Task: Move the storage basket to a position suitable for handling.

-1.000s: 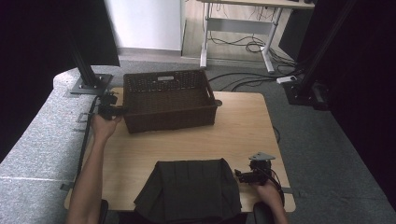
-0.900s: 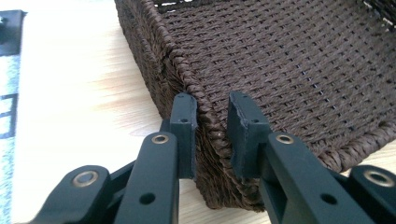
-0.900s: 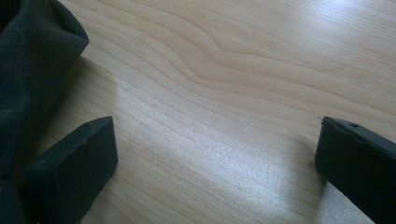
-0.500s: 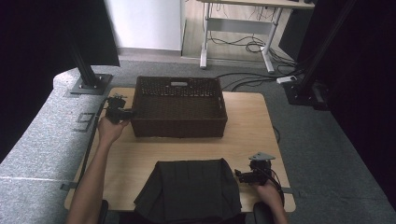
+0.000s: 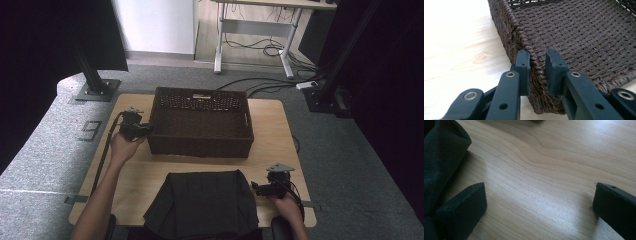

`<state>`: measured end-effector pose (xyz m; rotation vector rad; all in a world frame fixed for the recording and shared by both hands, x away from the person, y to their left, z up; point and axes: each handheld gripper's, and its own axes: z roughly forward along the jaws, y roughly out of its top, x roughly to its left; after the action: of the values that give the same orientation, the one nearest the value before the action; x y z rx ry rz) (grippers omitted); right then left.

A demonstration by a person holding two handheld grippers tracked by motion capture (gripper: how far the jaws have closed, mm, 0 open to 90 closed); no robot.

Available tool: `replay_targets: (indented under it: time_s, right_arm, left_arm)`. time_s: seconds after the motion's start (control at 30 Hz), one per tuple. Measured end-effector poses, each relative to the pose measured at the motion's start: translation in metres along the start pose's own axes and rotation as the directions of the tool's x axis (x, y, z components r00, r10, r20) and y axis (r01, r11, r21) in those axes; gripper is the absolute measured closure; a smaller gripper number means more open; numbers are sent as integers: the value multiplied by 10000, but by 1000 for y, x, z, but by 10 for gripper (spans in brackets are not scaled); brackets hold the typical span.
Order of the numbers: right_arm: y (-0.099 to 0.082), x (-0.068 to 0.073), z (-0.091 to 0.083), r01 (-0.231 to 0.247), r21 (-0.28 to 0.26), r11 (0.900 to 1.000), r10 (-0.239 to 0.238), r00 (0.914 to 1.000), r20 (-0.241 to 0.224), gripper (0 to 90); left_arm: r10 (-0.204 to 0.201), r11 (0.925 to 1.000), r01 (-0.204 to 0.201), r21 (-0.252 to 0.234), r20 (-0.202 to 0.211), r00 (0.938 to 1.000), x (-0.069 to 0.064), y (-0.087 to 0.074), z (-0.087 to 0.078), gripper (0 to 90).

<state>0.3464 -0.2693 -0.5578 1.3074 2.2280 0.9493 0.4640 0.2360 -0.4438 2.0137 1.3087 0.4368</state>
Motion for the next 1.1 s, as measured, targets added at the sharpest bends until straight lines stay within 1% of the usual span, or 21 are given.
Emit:
replay_targets:
  time_s: [0.2,0.43,0.7,0.93,1.03,1.1]
  right_arm:
    - [0,0,0,-6,3,10000,6,10000,0,0]
    - [0,0,0,-41,23,10000,41,10000,11,0]
    - [0,0,0,-35,20,10000,35,10000,10,0]
    - [0,0,0,-35,19,10000,35,10000,10,0]
    - [0,0,0,-33,19,10000,33,10000,10,0]
    - [0,0,0,-33,19,10000,33,10000,10,0]
  left_arm:
    - [58,10000,-58,-48,157,9999,-11,-9,-6,741]
    - [-60,9999,60,-123,-14,10000,-22,-22,-18,739]
    - [-51,9999,51,-131,-10,10000,-24,-34,-29,739]
    - [239,9997,-236,74,-418,9988,-32,-41,-38,738]
    - [248,9997,-246,52,-363,9990,-32,-42,-39,734]
    - [377,9993,-377,6,-322,9988,-31,-42,-39,724]
